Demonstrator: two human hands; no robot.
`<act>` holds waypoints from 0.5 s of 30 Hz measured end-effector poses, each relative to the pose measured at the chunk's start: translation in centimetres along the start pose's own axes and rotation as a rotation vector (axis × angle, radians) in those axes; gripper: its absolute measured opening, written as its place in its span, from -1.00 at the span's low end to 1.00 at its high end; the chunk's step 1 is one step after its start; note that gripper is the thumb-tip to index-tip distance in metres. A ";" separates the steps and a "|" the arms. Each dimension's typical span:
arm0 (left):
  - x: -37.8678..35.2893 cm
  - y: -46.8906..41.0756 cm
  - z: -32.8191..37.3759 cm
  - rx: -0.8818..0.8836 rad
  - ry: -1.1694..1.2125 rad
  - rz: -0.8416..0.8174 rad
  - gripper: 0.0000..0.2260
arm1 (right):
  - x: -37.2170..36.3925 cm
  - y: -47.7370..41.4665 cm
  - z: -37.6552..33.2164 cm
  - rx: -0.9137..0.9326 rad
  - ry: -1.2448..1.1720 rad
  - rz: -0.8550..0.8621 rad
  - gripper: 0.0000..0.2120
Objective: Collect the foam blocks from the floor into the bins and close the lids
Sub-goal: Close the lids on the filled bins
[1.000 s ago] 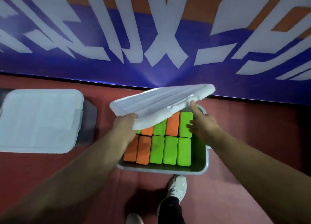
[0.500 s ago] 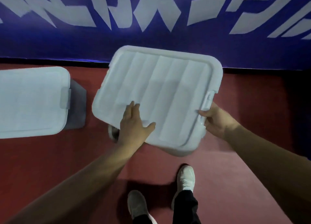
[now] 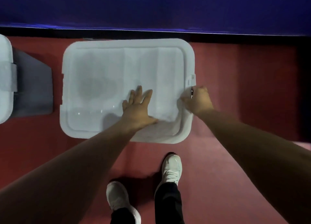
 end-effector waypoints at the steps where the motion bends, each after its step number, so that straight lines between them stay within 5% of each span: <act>1: -0.3 -0.5 0.0 0.005 -0.015 -0.016 0.00 | -0.3 -0.6 0.0 0.015 0.007 0.000 -0.77; 5: -1.5 -2.5 0.3 -0.010 -0.044 -0.055 0.02 | -1.0 -2.4 0.5 0.028 0.024 0.028 -0.72; 10: -3.1 -4.1 0.7 -0.043 -0.053 -0.043 0.14 | -2.1 -3.7 2.8 -0.170 -0.219 -0.054 -0.22; 15: -4.0 -4.8 1.1 -0.047 -0.044 0.002 0.18 | -2.3 -4.3 5.1 -0.336 -0.384 -0.030 -0.33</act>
Point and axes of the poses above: each hand's wrist, its own y-axis away from the middle knuckle, its own x-axis out of the back of the hand, z = x × y, the point moved 5 cm from there along -y, towards the middle knuckle, and after that the axes turned 1 degree about y, right-handed, at the moved point
